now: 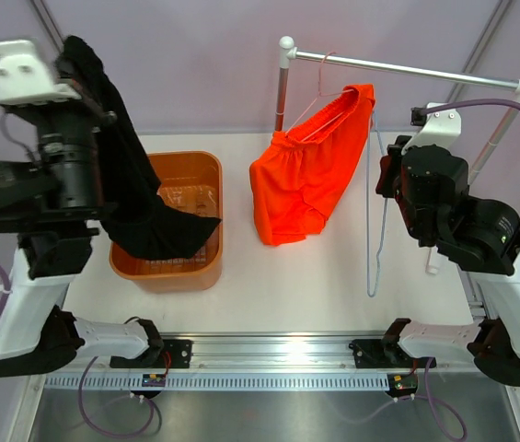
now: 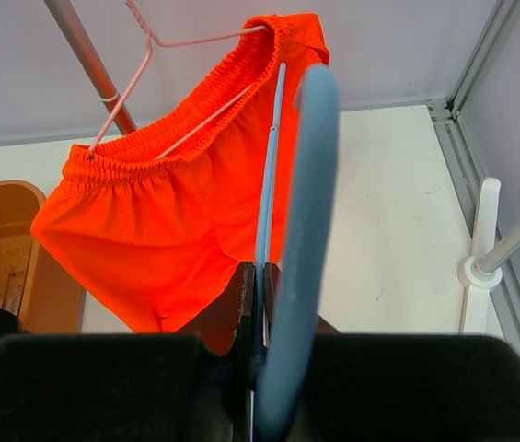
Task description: Remove the shorts from the hanger
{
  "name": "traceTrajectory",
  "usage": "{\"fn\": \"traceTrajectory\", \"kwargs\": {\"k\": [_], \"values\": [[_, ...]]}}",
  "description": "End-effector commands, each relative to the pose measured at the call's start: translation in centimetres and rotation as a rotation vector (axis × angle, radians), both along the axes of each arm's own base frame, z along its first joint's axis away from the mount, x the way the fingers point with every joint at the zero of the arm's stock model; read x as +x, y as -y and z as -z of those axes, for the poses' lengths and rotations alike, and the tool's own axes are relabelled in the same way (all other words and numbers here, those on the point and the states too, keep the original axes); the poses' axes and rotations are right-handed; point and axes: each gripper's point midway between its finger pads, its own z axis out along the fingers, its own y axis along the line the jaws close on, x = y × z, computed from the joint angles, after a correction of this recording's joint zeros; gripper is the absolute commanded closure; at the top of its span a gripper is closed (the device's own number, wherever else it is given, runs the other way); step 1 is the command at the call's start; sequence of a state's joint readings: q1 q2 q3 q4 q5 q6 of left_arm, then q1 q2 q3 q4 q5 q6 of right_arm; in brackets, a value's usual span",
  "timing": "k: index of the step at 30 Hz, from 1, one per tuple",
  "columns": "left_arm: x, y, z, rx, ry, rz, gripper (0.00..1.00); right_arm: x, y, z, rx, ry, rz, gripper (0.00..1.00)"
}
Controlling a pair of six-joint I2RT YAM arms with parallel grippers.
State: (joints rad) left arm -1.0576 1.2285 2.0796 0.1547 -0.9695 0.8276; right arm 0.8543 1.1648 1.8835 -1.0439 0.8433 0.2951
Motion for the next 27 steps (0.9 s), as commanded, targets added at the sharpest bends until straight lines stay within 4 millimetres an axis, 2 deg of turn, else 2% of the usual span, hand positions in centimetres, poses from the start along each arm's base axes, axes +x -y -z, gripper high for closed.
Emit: {"fn": "traceTrajectory", "kwargs": {"k": [1,2,3,4,5,6,8,9,11,14,16,17,18,19,21,23,24,26,27], "values": [[4.3,4.6,5.6,0.069,-0.096,0.08,1.0,-0.2,0.5,0.1,0.034,0.007,0.013,1.0],[6.3,6.5,9.7,0.146,-0.183,0.091,1.0,-0.3,0.5,0.2,0.035,0.004,0.013,1.0],[7.5,6.2,11.8,0.072,-0.217,0.097,1.0,-0.5,0.7,0.3,0.043,0.003,0.013,1.0],[7.8,6.2,13.4,0.056,-0.242,0.121,1.0,-0.7,0.8,0.3,0.048,0.003,0.011,1.0],[8.4,7.1,15.3,0.062,-0.269,0.16,1.0,-0.8,0.9,0.2,0.053,0.005,0.01,1.0],[9.7,7.9,19.4,0.047,-0.34,0.169,1.0,-1.0,1.1,0.0,0.062,0.011,0.009,1.0],[10.3,8.8,22.9,0.034,-0.402,0.207,1.0,-1.3,1.3,-0.3,0.069,0.016,0.004,1.0],[11.0,9.1,25.8,-0.001,-0.459,0.21,1.0,-1.4,1.5,-0.2,0.063,0.011,0.009,1.0],[11.8,9.7,29.6,-0.012,-0.548,0.208,1.0,-1.6,1.8,-0.3,0.067,0.013,0.011,1.0],[12.6,9.7,35.0,-0.06,-0.681,0.174,1.0,-1.8,2.0,-0.3,0.076,0.018,0.013,1.0],[13.2,9.2,37.0,-0.148,-0.733,0.178,0.98,-1.6,2.1,-0.1,0.062,0.014,0.027,1.0],[13.1,9.9,37.9,-0.167,-0.776,0.239,0.94,-1.4,2.1,0.0,0.052,0.01,0.034,1.0],[13.7,9.0,38.6,-0.232,-0.793,0.232,0.93,-1.0,1.7,0.5,0.034,-0.012,0.028,1.0],[13.8,9.0,39.1,-0.252,-0.814,0.249,0.93,-0.6,2.1,0.7,0.03,-0.023,0.048,1.0],[13.9,9.0,40.1,-0.287,-0.863,0.283,0.86,0.2,1.7,1.3,0.028,-0.047,0.031,1.0],[13.7,8.9,40.5,-0.294,-0.892,0.295,0.69,1.3,2.7,1.6,0.044,-0.053,0.066,1.0],[13.5,9.0,40.4,-0.296,-0.895,0.304,0.51,1.6,2.3,1.9,0.064,-0.065,0.031,1.0],[13.1,9.2,40.6,-0.292,-0.911,0.318,0.38,2.6,3.0,2.4,0.064,-0.078,0.064,1.0],[12.9,9.2,40.3,-0.295,-0.908,0.328,0.23,2.9,3.0,2.6,0.066,-0.086,0.064,1.0]]}}
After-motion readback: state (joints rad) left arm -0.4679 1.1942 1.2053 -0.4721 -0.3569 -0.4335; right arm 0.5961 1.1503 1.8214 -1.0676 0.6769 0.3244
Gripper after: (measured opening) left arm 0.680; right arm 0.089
